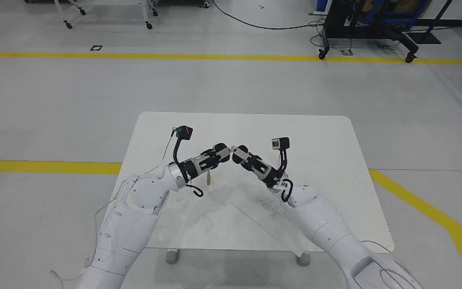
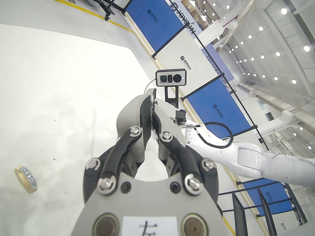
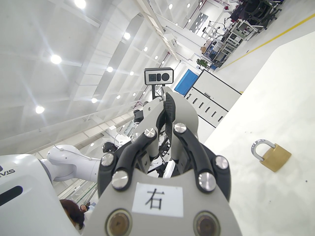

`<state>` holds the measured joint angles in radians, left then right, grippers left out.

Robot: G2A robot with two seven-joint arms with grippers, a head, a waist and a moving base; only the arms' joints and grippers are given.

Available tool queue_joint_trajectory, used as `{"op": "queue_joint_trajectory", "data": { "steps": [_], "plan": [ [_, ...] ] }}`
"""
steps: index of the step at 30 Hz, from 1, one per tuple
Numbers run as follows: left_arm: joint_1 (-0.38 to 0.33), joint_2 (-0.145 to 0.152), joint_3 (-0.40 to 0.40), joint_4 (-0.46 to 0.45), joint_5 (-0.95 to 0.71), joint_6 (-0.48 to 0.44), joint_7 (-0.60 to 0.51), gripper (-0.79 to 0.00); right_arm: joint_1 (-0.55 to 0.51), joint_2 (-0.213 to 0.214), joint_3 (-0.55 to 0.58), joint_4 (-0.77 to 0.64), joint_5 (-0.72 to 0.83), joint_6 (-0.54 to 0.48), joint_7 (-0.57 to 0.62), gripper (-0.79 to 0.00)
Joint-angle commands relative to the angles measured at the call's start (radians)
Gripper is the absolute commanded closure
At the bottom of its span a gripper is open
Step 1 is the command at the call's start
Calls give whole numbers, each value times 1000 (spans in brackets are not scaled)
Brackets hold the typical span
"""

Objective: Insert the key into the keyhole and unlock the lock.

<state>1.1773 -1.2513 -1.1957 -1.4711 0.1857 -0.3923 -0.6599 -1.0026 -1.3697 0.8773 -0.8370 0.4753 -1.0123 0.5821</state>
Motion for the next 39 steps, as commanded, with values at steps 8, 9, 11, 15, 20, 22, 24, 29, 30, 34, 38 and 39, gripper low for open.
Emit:
{"op": "queue_joint_trajectory", "data": {
  "steps": [8,9,11,15,20,22,24,29,30,34,38,39],
  "plan": [
    [-1,5,5,0,45,-25,20,0,-13,-8,25,-8,4,0,42,-95],
    [-1,6,5,1,41,-32,23,0,-14,-9,27,-10,6,0,48,-231],
    [-4,8,1,4,57,-32,30,0,-16,-10,31,-15,9,0,56,-419],
    [-1,11,-8,5,66,-32,51,0,-21,-13,42,-23,4,0,66,-785],
    [2,14,-21,3,75,-32,80,0,-31,-15,60,-22,21,0,60,-785],
    [7,14,-24,3,60,-24,90,0,-32,-16,61,-21,26,0,59,-785],
    [7,14,-24,3,60,-24,90,0,-32,-16,61,-21,26,0,59,-785],
    [7,14,-24,3,60,-24,90,0,-32,-16,61,-21,26,0,59,-785],
    [7,14,-24,3,60,-24,90,0,-32,-16,61,-21,26,0,59,-785],
    [23,9,-18,2,-118,38,47,0,-4,-3,74,-40,-151,0,85,-785],
    [0,15,-39,27,-282,111,-122,0,-11,24,124,-64,-481,4,31,-785],
    [-6,18,-40,28,-276,112,-166,0,0,34,139,-56,-526,16,54,-785]
  ]
}}
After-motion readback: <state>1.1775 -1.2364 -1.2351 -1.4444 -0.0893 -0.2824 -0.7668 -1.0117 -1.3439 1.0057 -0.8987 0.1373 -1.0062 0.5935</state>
